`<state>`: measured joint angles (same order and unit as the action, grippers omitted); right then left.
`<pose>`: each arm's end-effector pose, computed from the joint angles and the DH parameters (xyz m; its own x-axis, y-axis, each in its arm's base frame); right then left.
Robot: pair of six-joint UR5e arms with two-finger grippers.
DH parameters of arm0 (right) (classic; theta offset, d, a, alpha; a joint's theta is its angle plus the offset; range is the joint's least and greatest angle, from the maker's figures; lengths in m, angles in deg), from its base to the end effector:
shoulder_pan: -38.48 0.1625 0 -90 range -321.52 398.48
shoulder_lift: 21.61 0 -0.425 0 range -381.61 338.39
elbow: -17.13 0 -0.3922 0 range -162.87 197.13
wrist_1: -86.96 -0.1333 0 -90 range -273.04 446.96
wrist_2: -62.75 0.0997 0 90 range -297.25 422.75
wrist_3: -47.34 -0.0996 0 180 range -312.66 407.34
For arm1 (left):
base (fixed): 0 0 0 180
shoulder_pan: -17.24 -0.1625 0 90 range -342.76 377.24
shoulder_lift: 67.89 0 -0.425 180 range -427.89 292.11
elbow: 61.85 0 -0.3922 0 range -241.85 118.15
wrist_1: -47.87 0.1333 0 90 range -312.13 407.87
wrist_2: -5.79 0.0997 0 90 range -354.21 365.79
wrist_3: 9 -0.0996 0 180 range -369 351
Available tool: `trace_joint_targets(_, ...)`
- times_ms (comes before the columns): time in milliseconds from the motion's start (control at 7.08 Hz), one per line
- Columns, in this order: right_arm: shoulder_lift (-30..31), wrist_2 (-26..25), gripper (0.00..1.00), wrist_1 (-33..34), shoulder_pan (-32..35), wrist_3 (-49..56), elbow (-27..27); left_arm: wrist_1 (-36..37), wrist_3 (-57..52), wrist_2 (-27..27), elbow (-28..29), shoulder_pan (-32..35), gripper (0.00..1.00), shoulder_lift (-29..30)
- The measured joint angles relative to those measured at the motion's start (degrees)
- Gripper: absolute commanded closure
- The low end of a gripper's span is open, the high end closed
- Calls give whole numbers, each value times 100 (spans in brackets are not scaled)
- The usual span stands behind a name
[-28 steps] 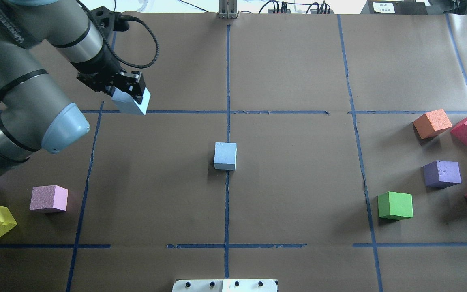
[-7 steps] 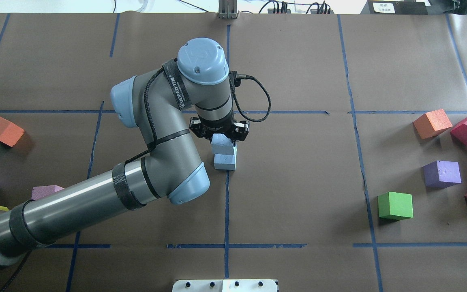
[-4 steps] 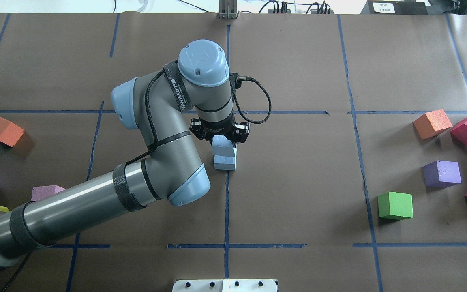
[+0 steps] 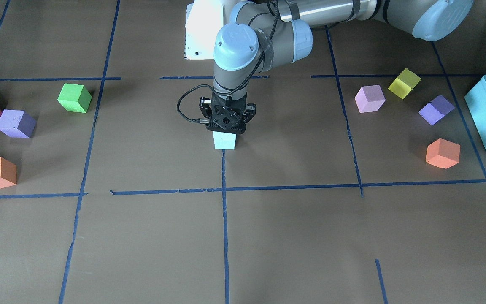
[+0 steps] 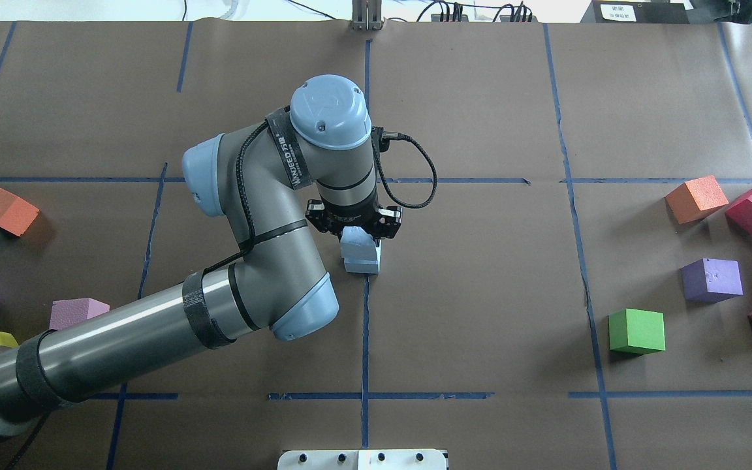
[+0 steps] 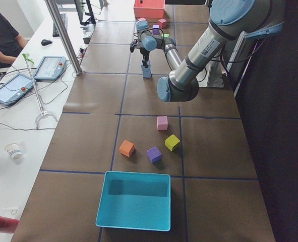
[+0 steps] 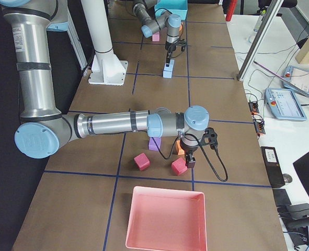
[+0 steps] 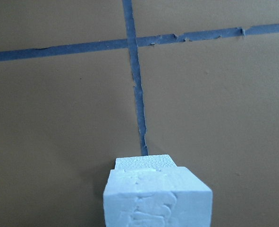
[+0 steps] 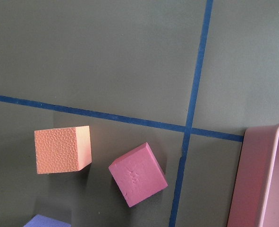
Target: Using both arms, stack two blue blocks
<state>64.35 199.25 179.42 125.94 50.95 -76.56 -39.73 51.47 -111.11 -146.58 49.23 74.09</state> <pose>0.0378 -0.5263 0.5928 0.6806 -0.1595 0.7151 0.0872 0.9867 0.1371 0.5784 -0.4653 0.1327 0.6288 0.1255 -0.7674 -0.1213 0.9906 0.0626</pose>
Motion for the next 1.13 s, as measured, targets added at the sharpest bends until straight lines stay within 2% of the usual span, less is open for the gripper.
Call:
trace_joint_targets(847,-6,-9,0,0,0,0,8,-5,3,1,-81,-116,83,-70)
trace_joint_targets(1129,-12,-9,0,0,0,0,8,-12,-2,-1,-80,-122,78,-72)
